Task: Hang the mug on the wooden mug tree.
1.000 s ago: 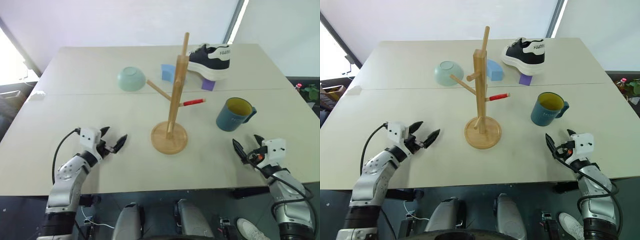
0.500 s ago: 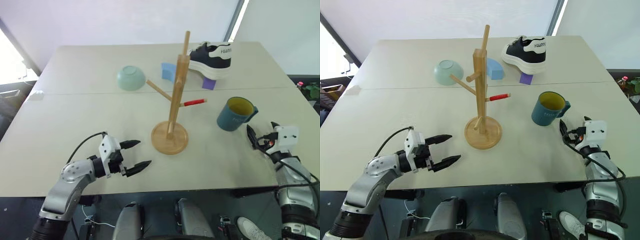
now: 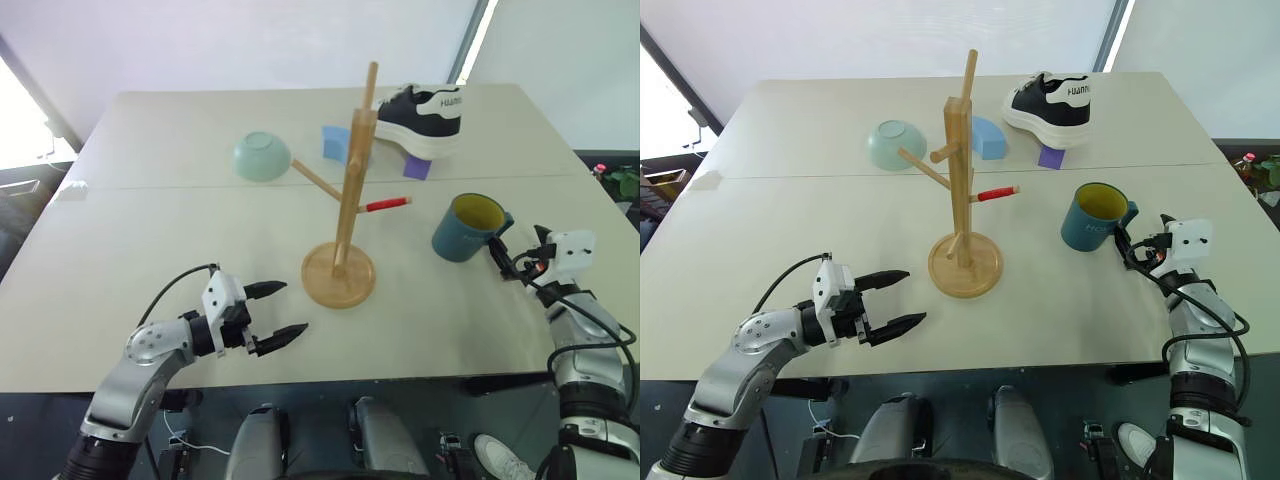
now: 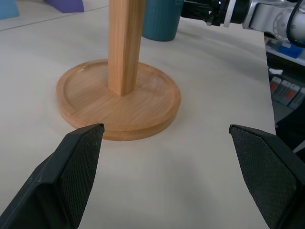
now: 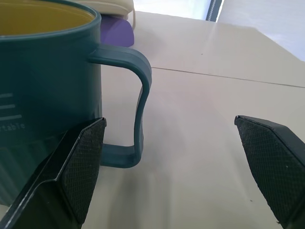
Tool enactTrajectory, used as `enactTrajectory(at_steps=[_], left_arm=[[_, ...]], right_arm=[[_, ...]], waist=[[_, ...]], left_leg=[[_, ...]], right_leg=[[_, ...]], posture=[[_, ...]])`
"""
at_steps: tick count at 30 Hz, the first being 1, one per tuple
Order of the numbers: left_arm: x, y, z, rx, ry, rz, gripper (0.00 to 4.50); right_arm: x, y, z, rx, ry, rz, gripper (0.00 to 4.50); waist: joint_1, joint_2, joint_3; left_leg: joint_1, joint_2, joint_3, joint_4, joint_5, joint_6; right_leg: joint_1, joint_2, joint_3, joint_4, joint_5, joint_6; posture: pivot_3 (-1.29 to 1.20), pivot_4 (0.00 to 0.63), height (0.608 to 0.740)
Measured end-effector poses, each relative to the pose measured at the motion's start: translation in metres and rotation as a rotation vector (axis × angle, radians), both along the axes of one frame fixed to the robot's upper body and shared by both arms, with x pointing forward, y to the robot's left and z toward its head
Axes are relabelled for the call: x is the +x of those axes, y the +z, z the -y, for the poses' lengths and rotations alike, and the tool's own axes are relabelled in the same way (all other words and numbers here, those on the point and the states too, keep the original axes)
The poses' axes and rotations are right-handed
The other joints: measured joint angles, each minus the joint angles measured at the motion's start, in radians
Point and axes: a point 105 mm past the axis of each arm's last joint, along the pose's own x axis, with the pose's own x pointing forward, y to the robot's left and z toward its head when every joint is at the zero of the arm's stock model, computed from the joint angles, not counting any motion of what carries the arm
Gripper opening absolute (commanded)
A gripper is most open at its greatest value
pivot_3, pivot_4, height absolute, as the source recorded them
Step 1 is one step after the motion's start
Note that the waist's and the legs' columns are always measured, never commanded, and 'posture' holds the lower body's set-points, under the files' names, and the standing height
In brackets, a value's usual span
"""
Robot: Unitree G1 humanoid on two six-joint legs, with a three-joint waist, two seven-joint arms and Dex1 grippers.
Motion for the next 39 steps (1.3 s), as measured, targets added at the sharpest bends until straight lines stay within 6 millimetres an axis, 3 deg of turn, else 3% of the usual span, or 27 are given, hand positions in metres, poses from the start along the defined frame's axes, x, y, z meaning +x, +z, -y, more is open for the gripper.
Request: enactTrajectory(at_steps=[20, 23, 29, 30, 36, 39], left_arm=[[-0.001, 0.001, 0.000, -0.001, -0.005, 0.000, 4.50], [0.000, 0.001, 0.000, -0.001, -0.004, 0.000, 4.50], [0.000, 0.001, -0.001, 0.000, -0.002, -0.001, 4.50], [0.000, 0.001, -0.001, 0.000, -0.001, -0.001, 4.50], [0.000, 0.000, -0.001, 0.000, 0.001, -0.001, 4.50], [0.000, 0.000, -0.001, 0.002, 0.005, 0.000, 4.50]], right_arm=[[0.025, -0.007, -0.002, 0.184, 0.060, -0.051, 4.47], [0.027, -0.008, -0.004, 0.202, 0.078, -0.056, 3.59], [0.029, -0.006, -0.011, 0.221, 0.136, -0.054, 0.42], [0.029, -0.007, -0.013, 0.224, 0.144, -0.057, 0.07], [0.027, -0.011, -0.017, 0.245, 0.167, -0.067, 0.07], [0.015, -0.008, -0.026, 0.124, 0.208, -0.066, 0.07]], waist=[[-0.002, 0.000, 0.000], [-0.002, 0.000, 0.000], [-0.002, 0.000, 0.000], [-0.002, 0.000, 0.000], [0.000, 0.000, 0.000], [0.001, 0.000, 0.000]], left_leg=[[0.001, 0.000, 0.001, 0.001, 0.000, 0.000], [0.001, 0.000, 0.001, 0.001, 0.000, 0.000], [0.002, 0.000, 0.001, 0.001, 0.000, 0.000], [0.002, 0.000, 0.001, 0.001, 0.000, 0.000], [0.002, 0.000, 0.001, 0.001, 0.000, 0.000], [0.001, 0.000, 0.000, 0.001, 0.000, 0.000]], right_leg=[[0.000, 0.001, 0.001, 0.002, 0.000, 0.000], [0.000, 0.001, 0.001, 0.002, 0.000, 0.000], [0.000, 0.001, 0.001, 0.003, 0.000, 0.000], [0.001, 0.001, 0.001, 0.003, 0.000, 0.000], [0.001, 0.001, 0.001, 0.003, 0.000, 0.001], [0.001, 0.001, 0.001, 0.003, 0.001, 0.001]], posture=[[0.00, 0.150, 0.740], [0.00, 0.150, 0.740], [0.00, 0.150, 0.740], [0.00, 0.150, 0.740], [0.00, 0.150, 0.740], [0.00, 0.150, 0.740]])
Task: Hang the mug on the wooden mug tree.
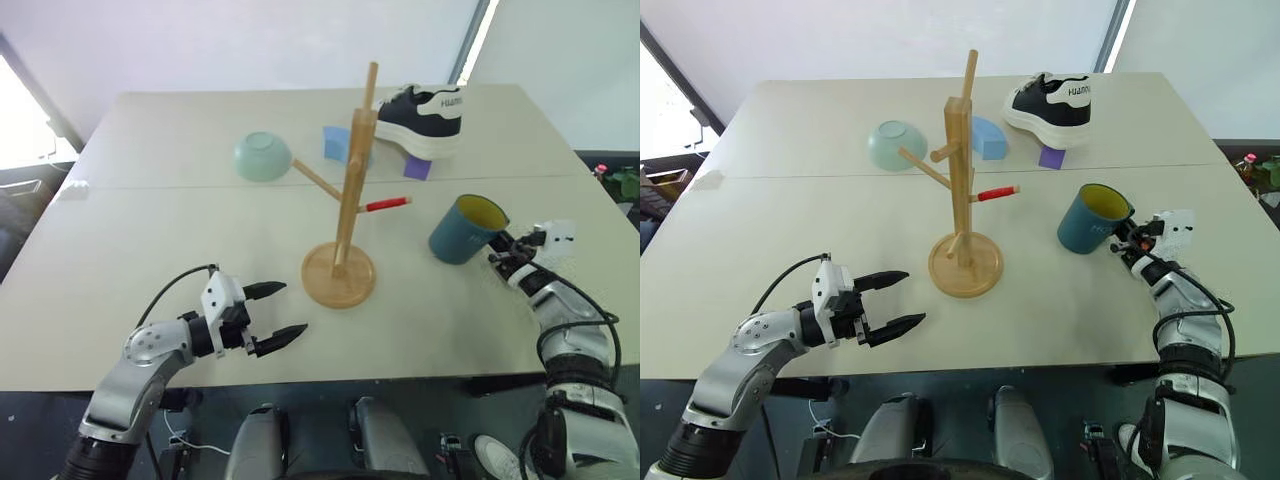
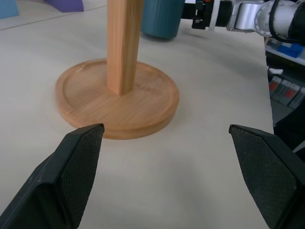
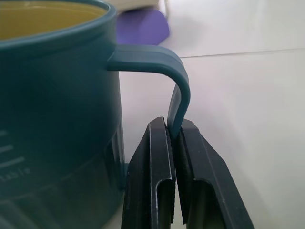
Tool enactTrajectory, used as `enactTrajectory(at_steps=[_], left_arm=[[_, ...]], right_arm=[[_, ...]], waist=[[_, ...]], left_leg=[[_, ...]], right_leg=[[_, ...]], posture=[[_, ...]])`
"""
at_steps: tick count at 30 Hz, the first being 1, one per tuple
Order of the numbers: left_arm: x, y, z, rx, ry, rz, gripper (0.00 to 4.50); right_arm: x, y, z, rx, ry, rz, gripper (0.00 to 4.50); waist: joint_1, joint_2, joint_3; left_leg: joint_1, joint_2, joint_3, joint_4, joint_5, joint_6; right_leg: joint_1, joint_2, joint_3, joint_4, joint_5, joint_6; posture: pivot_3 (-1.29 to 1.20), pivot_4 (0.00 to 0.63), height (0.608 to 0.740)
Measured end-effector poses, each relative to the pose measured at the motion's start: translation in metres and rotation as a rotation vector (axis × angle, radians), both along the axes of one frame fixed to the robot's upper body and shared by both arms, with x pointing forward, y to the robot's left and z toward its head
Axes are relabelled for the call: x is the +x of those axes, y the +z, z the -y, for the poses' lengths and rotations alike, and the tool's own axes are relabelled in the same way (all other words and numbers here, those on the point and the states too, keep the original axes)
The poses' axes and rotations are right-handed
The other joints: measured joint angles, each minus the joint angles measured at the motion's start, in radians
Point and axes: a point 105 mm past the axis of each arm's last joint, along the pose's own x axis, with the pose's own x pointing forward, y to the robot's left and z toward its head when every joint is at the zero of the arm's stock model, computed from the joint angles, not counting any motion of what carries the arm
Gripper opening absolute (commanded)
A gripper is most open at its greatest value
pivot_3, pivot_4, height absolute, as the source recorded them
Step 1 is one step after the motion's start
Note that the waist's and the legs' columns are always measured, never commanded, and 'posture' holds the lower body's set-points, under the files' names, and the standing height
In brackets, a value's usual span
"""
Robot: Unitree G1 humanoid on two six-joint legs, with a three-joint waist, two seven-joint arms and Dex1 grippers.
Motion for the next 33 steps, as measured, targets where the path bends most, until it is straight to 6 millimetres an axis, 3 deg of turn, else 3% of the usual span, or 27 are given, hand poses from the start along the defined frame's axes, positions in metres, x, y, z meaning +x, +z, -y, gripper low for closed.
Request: enactTrajectory(at_steps=[3, 6, 11, 26, 33], left_arm=[[0.000, 0.000, -0.002, 0.005, 0.004, 0.001, 4.50], [0.001, 0.001, -0.003, 0.007, 0.005, 0.003, 4.50], [0.001, 0.003, -0.002, -0.003, -0.011, 0.003, 4.50], [0.010, 0.033, -0.005, -0.113, -0.033, -0.022, 4.50], [0.006, 0.045, -0.004, -0.146, -0.050, -0.024, 4.50]], right_arm=[[-0.019, 0.013, -0.031, -0.206, 0.149, 0.047, 0.07], [-0.041, 0.045, -0.068, -0.376, 0.331, 0.140, 0.07], [-0.062, 0.080, -0.102, -0.480, 0.506, 0.203, 0.07], [-0.057, 0.135, -0.134, -0.655, 0.715, 0.287, 0.07], [-0.052, 0.148, -0.149, -0.689, 0.771, 0.310, 0.07]], waist=[[-0.001, 0.001, 0.000], [-0.004, 0.001, 0.000], [0.002, 0.000, 0.001], [0.000, -0.001, 0.001], [0.002, -0.001, 0.002]], left_leg=[[0.000, 0.000, 0.000, 0.000, 0.000, 0.000], [0.002, 0.000, 0.001, 0.001, 0.000, 0.000], [0.008, 0.000, 0.000, 0.002, 0.000, 0.000], [0.006, 0.000, 0.000, 0.001, 0.000, 0.000], [0.006, 0.000, 0.000, 0.001, 0.000, 0.000]], right_leg=[[0.000, 0.000, 0.000, 0.000, 0.001, 0.001], [0.000, 0.000, 0.000, 0.001, 0.000, 0.000], [0.006, 0.000, 0.000, 0.003, 0.000, -0.001], [0.005, 0.001, 0.000, 0.001, 0.000, -0.001], [0.005, 0.000, 0.000, 0.001, 0.000, -0.001]], posture=[[0.00, 0.150, 0.740], [0.00, 0.150, 0.740], [0.00, 0.150, 0.740], [0.00, 0.150, 0.740], [0.00, 0.150, 0.740]])
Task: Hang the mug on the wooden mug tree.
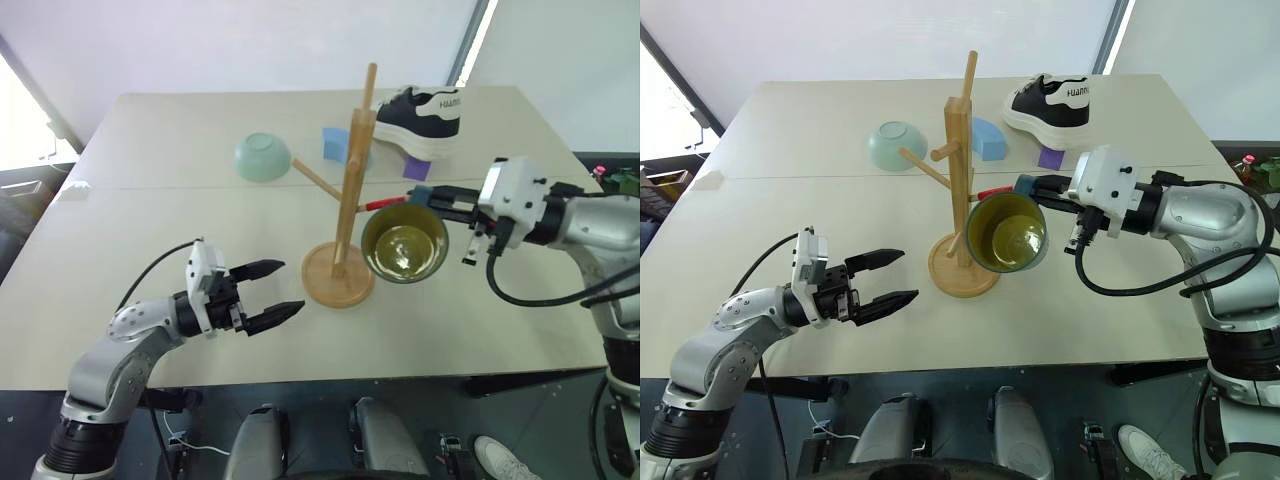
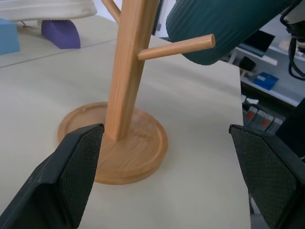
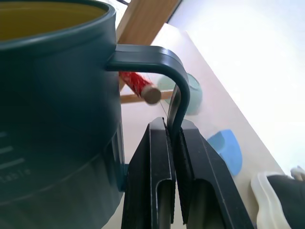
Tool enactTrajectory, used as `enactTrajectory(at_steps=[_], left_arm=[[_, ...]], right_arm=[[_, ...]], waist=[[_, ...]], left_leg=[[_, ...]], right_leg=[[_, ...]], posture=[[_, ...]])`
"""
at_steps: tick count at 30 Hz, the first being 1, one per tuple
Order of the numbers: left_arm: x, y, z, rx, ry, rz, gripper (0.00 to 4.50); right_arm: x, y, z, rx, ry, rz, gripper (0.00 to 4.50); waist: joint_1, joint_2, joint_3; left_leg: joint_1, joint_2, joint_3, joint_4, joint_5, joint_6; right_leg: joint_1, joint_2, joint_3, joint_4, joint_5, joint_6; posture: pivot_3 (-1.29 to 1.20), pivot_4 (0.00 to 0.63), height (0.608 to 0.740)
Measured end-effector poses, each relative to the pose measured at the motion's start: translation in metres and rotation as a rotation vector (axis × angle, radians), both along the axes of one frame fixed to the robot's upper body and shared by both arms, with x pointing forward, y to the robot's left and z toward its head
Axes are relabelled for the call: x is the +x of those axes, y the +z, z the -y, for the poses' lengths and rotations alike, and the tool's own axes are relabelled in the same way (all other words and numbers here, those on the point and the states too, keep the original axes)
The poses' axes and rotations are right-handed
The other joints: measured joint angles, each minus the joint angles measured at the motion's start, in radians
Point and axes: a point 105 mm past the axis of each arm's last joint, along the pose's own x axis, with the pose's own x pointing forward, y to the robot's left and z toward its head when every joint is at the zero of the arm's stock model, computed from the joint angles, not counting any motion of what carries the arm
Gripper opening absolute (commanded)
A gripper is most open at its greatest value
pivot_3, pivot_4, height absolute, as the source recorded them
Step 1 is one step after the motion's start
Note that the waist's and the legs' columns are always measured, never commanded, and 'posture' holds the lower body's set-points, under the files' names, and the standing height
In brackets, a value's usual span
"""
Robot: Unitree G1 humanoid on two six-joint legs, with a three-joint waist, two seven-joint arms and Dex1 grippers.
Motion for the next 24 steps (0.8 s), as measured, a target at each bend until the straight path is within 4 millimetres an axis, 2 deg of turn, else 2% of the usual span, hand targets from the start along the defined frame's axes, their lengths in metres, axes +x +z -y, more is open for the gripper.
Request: enactTrajectory(at_steps=[6, 14, 18, 22, 24], left_arm=[[-0.003, 0.006, 0.002, -0.021, -0.017, -0.011, 4.50], [-0.002, 0.035, 0.005, -0.063, -0.062, 0.051, 4.50], [-0.001, 0.040, 0.007, -0.066, -0.067, 0.066, 4.50], [-0.001, 0.046, 0.010, -0.063, -0.070, 0.095, 4.50], [-0.001, 0.046, 0.010, -0.063, -0.067, 0.095, 4.50]], right_arm=[[0.006, -0.003, -0.001, -0.018, -0.001, -0.020, 0.07], [0.013, -0.003, -0.005, -0.041, 0.001, -0.034, 0.07], [0.016, -0.010, -0.005, -0.062, 0.004, -0.066, 0.07], [0.019, -0.008, -0.007, -0.057, 0.009, -0.085, 0.07], [0.020, -0.007, -0.007, -0.052, 0.006, -0.093, 0.69]], waist=[[-0.001, 0.000, 0.000], [-0.001, 0.000, 0.000], [-0.001, 0.000, 0.000], [-0.001, 0.000, 0.000], [-0.001, 0.000, 0.000]], left_leg=[[0.000, 0.000, 0.000, 0.000, 0.000, 0.000], [0.000, 0.000, 0.000, 0.000, 0.000, 0.000], [0.000, 0.000, 0.000, 0.000, 0.000, 0.000], [0.000, 0.000, 0.000, 0.000, 0.000, 0.000], [0.000, 0.000, 0.000, 0.000, 0.000, 0.000]], right_leg=[[0.000, 0.000, 0.000, 0.000, 0.000, 0.000], [0.000, 0.000, 0.000, 0.000, 0.000, 0.000], [0.000, 0.000, 0.000, 0.000, 0.000, 0.000], [0.000, 0.000, 0.000, 0.000, 0.000, 0.000], [0.000, 0.000, 0.000, 0.000, 0.000, 0.000]], posture=[[0.00, 0.150, 0.740], [0.00, 0.150, 0.740], [0.00, 0.150, 0.740], [0.00, 0.150, 0.740], [0.00, 0.150, 0.740]])
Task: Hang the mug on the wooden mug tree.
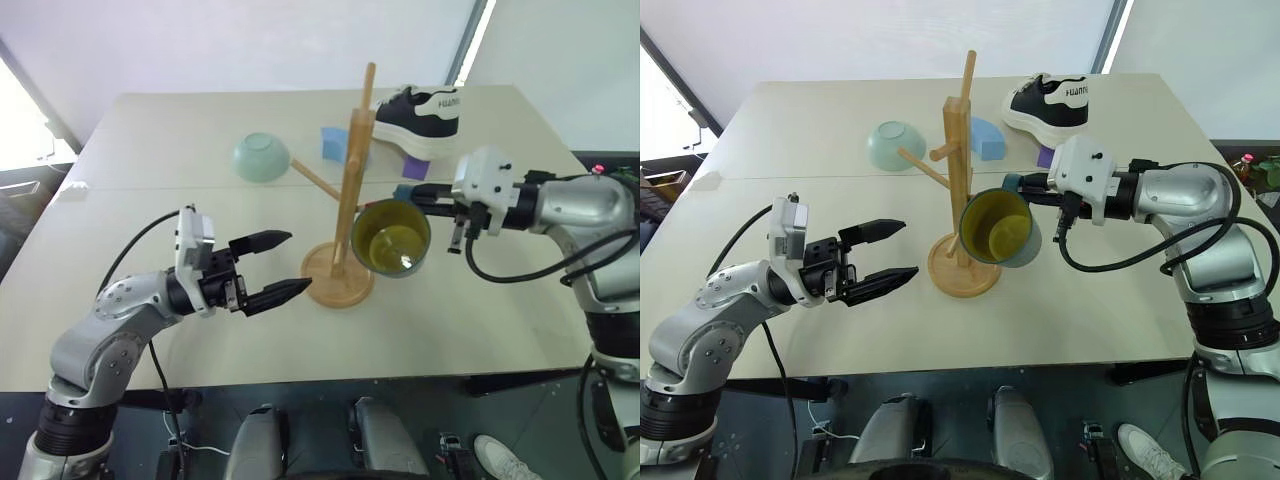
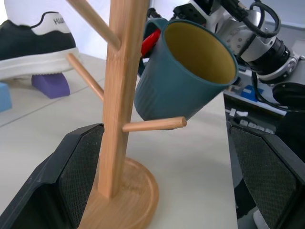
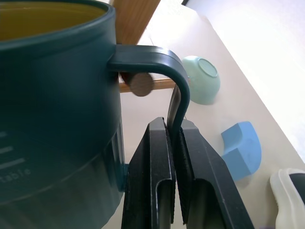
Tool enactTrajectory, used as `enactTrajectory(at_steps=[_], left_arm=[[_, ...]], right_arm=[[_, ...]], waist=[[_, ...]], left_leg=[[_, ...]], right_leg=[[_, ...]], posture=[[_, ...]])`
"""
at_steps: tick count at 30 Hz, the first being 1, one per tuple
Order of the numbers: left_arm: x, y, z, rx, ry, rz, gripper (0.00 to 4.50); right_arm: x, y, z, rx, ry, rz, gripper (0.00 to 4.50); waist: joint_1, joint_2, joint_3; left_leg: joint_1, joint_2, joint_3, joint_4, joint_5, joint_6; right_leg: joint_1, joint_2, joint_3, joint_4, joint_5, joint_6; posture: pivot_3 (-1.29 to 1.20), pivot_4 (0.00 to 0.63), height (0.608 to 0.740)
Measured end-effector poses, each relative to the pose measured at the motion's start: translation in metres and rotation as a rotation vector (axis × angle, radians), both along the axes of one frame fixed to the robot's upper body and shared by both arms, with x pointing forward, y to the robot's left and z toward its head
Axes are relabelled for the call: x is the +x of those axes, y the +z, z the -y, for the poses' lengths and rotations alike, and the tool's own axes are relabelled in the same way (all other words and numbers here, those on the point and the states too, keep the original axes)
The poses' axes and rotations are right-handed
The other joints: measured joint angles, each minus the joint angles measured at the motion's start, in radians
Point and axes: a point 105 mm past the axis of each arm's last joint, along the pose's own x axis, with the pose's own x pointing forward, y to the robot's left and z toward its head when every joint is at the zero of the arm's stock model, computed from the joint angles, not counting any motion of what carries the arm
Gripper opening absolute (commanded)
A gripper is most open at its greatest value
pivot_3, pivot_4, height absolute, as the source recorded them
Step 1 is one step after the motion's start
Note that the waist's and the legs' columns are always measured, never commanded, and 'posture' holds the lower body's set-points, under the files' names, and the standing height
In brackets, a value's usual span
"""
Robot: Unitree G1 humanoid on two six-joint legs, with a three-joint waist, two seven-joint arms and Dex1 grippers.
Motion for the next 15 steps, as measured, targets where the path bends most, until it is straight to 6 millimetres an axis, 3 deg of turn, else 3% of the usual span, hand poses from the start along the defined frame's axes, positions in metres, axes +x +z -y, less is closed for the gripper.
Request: enactTrajectory(at_steps=[1, 4, 15], left_arm=[[0.000, 0.000, 0.000, 0.000, 0.001, 0.000, 4.50], [0.000, 0.000, 0.000, 0.000, 0.004, -0.001, 4.50], [0.002, -0.003, 0.000, 0.007, 0.017, -0.004, 4.50]], right_arm=[[0.000, 0.000, 0.000, 0.003, 0.000, -0.003, 0.99], [0.001, 0.002, -0.001, 0.004, 0.004, 0.018, 2.49], [0.000, 0.012, 0.004, -0.019, -0.012, 0.083, 2.49]], waist=[[0.000, 0.000, 0.000], [0.000, 0.000, 0.000], [0.001, 0.000, 0.000]], left_leg=[[0.000, 0.000, 0.000, 0.000, 0.000, 0.000], [0.000, 0.000, 0.000, 0.000, 0.000, 0.000], [0.000, 0.000, 0.000, 0.000, 0.000, 0.000]], right_leg=[[0.000, 0.000, 0.000, 0.000, 0.000, 0.000], [0.000, 0.000, 0.000, 0.000, 0.000, 0.000], [0.000, 0.000, 0.000, 0.000, 0.000, 0.000]], posture=[[0.00, 0.150, 0.740], [0.00, 0.150, 0.740], [0.00, 0.150, 0.740]])
